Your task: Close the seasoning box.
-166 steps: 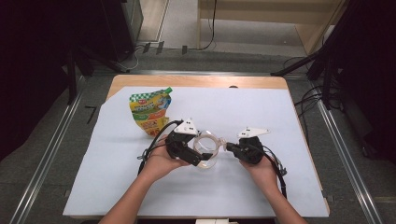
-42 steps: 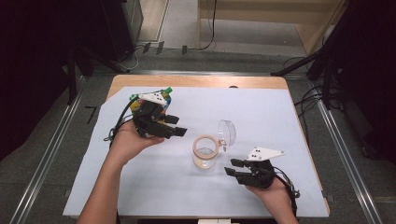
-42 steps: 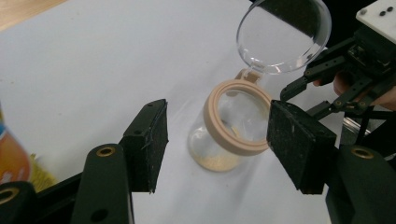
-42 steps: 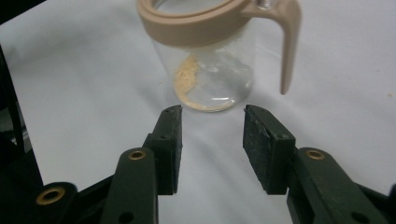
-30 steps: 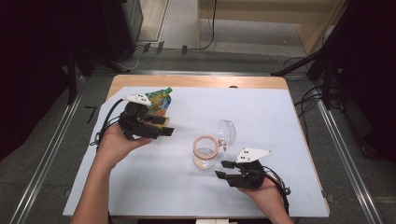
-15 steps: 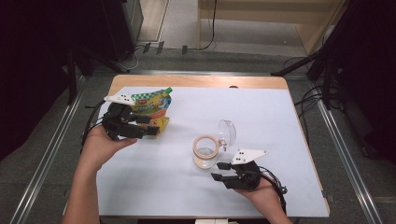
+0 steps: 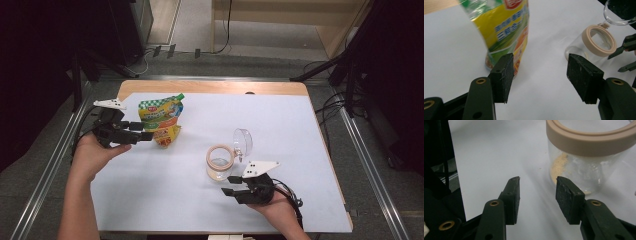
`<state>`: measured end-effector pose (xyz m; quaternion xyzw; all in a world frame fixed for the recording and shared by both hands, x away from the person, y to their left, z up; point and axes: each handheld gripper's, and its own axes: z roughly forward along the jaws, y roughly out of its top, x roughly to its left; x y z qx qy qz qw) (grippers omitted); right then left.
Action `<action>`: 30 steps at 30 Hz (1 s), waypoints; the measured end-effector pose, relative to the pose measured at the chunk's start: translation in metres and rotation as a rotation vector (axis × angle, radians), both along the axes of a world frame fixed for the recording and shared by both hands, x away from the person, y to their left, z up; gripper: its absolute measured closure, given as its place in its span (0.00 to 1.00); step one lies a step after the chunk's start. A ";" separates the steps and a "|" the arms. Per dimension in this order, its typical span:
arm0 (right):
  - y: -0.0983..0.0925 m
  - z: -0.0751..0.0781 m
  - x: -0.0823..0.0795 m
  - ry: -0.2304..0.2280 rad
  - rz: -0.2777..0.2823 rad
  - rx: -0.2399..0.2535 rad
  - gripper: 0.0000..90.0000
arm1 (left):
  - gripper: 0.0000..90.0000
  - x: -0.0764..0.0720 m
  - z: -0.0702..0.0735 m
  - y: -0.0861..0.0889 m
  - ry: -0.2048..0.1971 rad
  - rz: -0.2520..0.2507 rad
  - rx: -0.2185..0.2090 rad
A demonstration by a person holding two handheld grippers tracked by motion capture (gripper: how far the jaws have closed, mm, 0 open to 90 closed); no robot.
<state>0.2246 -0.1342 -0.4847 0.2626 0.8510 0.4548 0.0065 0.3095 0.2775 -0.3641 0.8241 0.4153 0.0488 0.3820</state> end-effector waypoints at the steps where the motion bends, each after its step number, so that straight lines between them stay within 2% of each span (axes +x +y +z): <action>1: 0.001 0.000 0.000 -0.003 0.005 -0.001 0.62 | 0.44 0.000 -0.001 0.003 0.004 0.004 -0.005; 4: 0.002 -0.001 -0.001 -0.004 0.011 -0.007 0.62 | 0.43 0.005 -0.006 0.014 0.005 0.044 -0.008; 6: 0.003 -0.001 -0.001 -0.002 0.012 -0.006 0.61 | 0.43 0.012 -0.014 0.020 0.010 0.042 -0.055; 8: 0.003 -0.001 -0.002 -0.009 0.007 -0.007 0.61 | 0.44 0.019 -0.019 0.020 0.018 0.053 -0.044; 12: 0.003 -0.002 -0.002 -0.010 0.004 -0.012 0.61 | 0.46 0.028 -0.022 0.012 0.000 0.046 -0.068; 19: 0.007 -0.005 -0.003 -0.006 0.002 -0.021 0.61 | 0.50 0.039 -0.026 -0.001 -0.010 0.069 -0.066; 21: 0.008 -0.007 -0.003 -0.002 0.005 -0.020 0.61 | 0.51 0.041 -0.026 -0.005 -0.015 0.067 -0.078; 23: 0.009 -0.008 -0.004 0.003 0.003 -0.018 0.61 | 0.50 0.044 -0.028 -0.007 -0.001 0.074 -0.102; 28: 0.011 -0.010 -0.006 0.009 0.004 -0.018 0.61 | 0.56 0.051 -0.033 -0.013 0.013 0.097 -0.107; 30: 0.012 -0.012 -0.006 0.010 0.008 -0.012 0.61 | 0.59 0.052 -0.034 -0.015 0.015 0.101 -0.122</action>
